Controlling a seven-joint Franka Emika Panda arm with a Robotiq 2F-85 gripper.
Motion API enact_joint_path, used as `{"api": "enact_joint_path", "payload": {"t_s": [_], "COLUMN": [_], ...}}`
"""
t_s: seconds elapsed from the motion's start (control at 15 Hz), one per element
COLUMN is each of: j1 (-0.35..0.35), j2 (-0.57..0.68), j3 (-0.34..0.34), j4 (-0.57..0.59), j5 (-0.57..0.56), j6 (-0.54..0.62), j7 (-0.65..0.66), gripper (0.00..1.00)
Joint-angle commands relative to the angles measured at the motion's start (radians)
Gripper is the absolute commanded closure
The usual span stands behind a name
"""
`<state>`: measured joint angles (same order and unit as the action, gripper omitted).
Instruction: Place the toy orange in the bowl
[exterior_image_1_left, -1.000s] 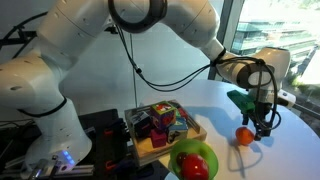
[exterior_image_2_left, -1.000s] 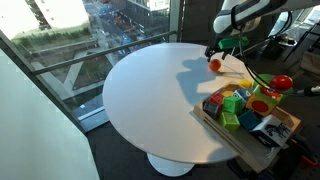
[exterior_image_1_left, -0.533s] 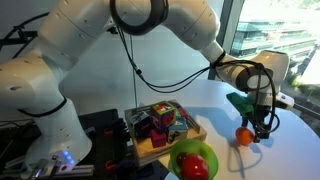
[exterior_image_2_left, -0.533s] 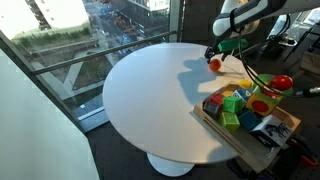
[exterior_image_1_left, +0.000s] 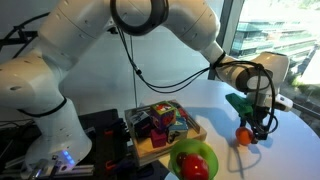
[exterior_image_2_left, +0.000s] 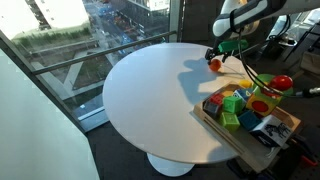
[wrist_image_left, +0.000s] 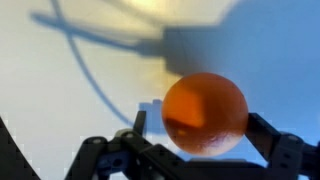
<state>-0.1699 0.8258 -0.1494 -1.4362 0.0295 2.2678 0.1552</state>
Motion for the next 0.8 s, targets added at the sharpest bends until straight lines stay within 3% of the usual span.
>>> {"api": "enact_joint_path", "payload": {"t_s": [0.0, 0.07, 0.2, 0.73], "j1": [-0.014, -0.013, -0.012, -0.003], "j2": [0.020, 0.021, 0.015, -0.081], "j3": [0.011, 0.010, 0.009, 0.001], "j4": [0.042, 0.041, 0.039, -0.020], "j5": [0.018, 0.018, 0.017, -0.004], "j6": [-0.034, -0.033, -0.034, -0.100], "j7": [0.000, 0.000, 0.002, -0.020], "gripper": [0.25, 0.28, 0.44, 0.44]}}
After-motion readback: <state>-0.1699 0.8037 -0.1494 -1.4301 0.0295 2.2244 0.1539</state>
